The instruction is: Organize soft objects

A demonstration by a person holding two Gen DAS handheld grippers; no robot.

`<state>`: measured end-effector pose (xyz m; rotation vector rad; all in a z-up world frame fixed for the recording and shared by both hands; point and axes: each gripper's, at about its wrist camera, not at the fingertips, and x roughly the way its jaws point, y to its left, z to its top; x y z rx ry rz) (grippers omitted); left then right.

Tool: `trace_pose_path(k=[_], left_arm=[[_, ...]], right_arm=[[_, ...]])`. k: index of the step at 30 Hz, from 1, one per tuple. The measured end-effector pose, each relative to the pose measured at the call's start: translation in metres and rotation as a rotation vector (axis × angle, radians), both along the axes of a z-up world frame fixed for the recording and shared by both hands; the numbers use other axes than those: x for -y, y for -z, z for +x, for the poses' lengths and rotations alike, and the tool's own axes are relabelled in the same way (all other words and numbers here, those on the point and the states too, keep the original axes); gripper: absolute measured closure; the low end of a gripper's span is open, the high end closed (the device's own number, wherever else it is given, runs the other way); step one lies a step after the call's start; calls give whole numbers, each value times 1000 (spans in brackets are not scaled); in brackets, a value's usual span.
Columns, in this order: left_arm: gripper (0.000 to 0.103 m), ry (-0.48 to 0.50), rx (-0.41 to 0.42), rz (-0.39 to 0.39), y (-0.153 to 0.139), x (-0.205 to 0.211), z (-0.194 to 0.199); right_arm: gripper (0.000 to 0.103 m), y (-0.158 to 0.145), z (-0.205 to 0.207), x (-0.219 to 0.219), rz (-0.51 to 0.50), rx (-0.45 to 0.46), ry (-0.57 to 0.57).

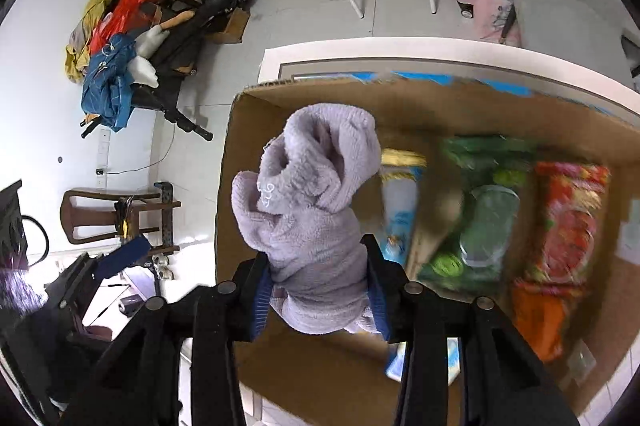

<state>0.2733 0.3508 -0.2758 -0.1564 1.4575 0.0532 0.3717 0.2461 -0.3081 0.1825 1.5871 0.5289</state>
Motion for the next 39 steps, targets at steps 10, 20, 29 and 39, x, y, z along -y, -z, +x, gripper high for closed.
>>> trace_pose_path(k=[10, 20, 29, 39], left_arm=[[5, 7, 6, -35, -4, 4, -2], [5, 35, 59, -66, -30, 47, -22], [5, 35, 99, -43, -52, 87, -49], [0, 25, 214, 4, -111, 115, -92]], right_arm=[[24, -5, -6, 26, -111, 51, 33], [18, -38, -61, 109, -342, 147, 138], [7, -71, -110, 159, -397, 204, 186], [5, -129, -156, 189, -410, 298, 205]])
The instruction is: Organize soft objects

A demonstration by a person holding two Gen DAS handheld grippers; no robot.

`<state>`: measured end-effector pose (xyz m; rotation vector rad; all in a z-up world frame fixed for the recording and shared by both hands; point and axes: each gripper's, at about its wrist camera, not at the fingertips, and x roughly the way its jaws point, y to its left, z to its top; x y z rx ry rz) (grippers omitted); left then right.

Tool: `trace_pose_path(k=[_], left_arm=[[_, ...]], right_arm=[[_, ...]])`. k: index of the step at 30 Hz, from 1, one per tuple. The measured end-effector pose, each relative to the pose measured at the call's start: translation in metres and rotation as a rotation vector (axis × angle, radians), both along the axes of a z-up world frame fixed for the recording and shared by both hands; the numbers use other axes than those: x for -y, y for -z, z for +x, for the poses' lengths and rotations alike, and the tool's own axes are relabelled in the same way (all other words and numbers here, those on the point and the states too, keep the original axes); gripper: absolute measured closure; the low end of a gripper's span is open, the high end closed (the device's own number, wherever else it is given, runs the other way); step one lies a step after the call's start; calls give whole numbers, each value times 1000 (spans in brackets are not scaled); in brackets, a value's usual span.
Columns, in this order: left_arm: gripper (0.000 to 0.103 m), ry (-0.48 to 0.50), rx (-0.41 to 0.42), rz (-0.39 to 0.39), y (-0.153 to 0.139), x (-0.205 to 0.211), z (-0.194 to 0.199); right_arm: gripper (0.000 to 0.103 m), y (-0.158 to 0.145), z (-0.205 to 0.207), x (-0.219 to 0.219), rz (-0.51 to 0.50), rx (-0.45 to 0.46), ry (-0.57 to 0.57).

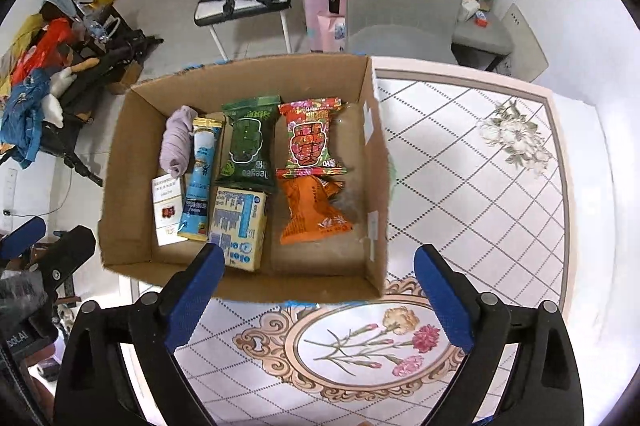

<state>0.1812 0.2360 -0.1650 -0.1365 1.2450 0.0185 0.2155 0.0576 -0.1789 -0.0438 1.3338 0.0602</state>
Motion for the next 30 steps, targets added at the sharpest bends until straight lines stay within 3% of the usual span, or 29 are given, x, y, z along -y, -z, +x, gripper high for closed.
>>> trace_pose_path(k=[12, 17, 30], left_arm=[[0, -27, 151, 31, -97, 21, -70], [0, -34, 177, 44, -120, 31, -100], [0, -55, 237, 35, -170, 40, -148]], right_arm=[[5, -110, -79, 23, 64, 161, -19], [5, -159, -114, 32, 55, 244, -30], [5, -222, -167, 46, 29, 320, -41]])
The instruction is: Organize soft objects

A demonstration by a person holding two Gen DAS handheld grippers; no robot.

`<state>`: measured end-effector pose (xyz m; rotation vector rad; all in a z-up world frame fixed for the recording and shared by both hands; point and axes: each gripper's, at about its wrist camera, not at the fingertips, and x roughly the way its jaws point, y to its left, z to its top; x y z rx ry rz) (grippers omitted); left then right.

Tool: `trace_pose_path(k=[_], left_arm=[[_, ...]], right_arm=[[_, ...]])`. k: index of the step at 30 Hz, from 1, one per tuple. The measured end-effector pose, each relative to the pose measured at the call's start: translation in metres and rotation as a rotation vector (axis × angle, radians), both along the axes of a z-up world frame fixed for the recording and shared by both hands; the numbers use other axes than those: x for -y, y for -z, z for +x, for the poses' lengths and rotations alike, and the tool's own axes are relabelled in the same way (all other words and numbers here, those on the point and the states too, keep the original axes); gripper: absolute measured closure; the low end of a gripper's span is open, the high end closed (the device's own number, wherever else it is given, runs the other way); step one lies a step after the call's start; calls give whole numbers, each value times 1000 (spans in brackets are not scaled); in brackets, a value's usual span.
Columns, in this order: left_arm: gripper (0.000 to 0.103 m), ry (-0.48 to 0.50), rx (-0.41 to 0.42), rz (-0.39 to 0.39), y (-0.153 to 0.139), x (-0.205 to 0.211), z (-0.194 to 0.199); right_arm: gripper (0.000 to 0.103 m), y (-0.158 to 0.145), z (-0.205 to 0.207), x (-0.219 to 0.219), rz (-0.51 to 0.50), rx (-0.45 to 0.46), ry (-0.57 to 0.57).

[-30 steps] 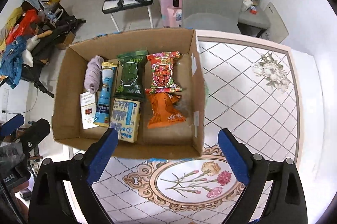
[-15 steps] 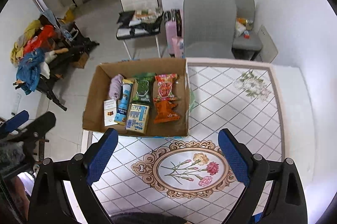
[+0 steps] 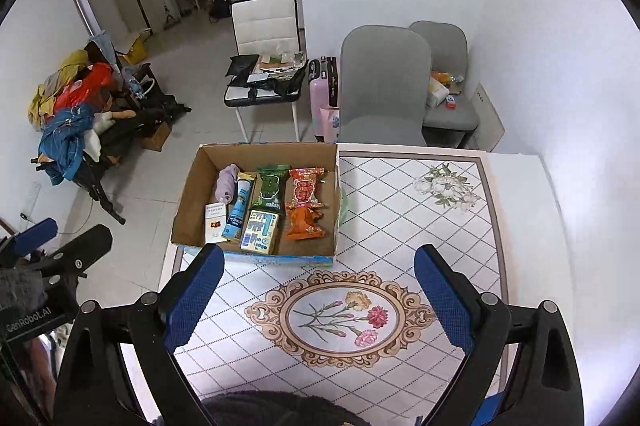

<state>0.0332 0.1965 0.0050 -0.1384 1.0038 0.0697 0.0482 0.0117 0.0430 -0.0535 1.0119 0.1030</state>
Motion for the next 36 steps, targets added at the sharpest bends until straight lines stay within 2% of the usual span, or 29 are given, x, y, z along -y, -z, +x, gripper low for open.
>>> trace_pose_path(k=[13, 36], left_arm=[[0, 3, 52, 26, -23, 4, -15], [0, 12, 16, 24, -10, 8, -9]], right_arm=[[5, -36, -21, 4, -20, 60, 21], [5, -26, -19, 9, -51, 51, 65]])
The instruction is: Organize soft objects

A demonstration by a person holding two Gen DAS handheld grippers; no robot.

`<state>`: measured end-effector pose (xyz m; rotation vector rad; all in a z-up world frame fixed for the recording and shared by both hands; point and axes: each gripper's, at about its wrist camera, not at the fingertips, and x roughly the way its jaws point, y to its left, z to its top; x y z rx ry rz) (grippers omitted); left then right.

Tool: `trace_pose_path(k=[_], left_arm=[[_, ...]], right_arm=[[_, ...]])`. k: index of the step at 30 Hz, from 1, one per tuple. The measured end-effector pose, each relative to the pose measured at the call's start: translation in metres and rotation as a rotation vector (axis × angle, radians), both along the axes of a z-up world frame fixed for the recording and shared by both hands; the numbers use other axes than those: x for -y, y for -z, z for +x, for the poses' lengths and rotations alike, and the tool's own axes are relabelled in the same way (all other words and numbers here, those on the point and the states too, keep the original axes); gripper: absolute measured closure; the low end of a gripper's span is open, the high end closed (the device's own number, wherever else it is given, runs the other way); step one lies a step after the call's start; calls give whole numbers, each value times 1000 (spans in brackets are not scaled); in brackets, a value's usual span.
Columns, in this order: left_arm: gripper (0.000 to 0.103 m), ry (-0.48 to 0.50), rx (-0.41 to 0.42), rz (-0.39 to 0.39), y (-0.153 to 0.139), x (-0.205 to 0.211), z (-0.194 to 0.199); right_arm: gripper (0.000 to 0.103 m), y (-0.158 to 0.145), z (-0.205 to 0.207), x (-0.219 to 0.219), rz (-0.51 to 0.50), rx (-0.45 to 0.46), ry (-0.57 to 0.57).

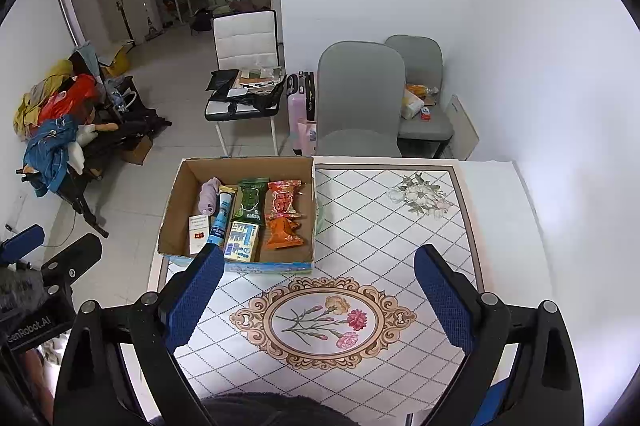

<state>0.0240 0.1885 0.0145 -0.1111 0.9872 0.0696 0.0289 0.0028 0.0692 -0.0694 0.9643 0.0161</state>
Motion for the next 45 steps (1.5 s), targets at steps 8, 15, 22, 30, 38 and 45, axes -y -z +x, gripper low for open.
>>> trace_pose_path(k=[8, 15, 22, 30, 38, 45], left_arm=[[0, -8, 3, -10, 1, -1, -1], [0, -10, 5, -4, -1, -2, 0], [0, -4, 0, 1, -1, -1, 1], [0, -1, -10, 8, 0, 1, 1], [0, 2, -11, 7, 1, 2, 2], [0, 8, -8, 10, 2, 5, 2]], right_arm=[[5, 3, 1, 1, 3, -8, 11], [5, 5, 1, 2, 6, -8, 13], [5, 6, 0, 5, 12, -16, 9], [5, 8, -1, 7, 20, -25, 12], [5, 10, 1, 10, 20, -33, 17], [5, 10, 1, 10, 19, -36, 16]])
